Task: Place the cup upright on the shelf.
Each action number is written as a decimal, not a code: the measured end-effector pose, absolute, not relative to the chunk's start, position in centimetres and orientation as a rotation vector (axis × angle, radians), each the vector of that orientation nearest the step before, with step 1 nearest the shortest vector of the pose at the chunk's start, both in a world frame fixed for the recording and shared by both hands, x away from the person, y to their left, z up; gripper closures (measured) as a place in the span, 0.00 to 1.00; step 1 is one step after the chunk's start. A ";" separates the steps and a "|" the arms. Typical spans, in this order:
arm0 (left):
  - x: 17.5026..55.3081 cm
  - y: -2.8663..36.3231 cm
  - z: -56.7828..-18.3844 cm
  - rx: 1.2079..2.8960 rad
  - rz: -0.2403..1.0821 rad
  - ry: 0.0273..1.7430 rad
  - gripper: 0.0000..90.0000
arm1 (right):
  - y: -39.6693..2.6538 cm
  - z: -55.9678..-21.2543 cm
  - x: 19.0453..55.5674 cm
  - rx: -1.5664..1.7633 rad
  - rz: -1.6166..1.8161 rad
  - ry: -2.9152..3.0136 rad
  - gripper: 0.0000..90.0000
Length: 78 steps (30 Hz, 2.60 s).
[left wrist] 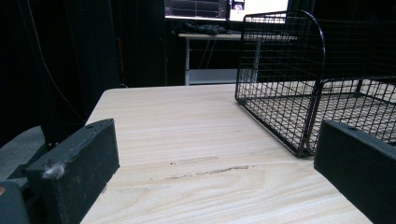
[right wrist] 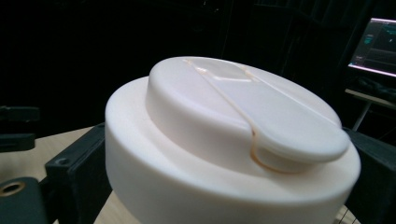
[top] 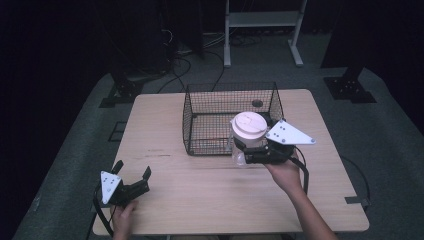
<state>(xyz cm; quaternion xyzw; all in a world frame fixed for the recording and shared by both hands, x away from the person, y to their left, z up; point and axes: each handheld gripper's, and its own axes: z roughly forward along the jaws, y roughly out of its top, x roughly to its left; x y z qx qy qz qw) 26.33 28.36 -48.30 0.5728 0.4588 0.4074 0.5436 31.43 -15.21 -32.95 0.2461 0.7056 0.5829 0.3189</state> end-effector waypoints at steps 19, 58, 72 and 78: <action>26.3 28.4 -48.3 1.357 0.963 1.091 0.00 | -14.6 -29.0 36.8 0.673 1.473 1.860 0.05; 26.3 28.4 -48.3 1.358 0.963 1.085 0.00 | -12.0 -32.6 46.1 0.804 1.333 1.868 0.05; 26.3 28.4 -48.3 1.357 0.963 1.087 0.00 | -12.0 -34.8 48.2 0.855 1.335 1.871 0.05; 26.3 28.5 -48.3 1.354 0.960 1.085 0.00 | -11.9 -35.7 48.8 0.866 1.332 1.885 0.05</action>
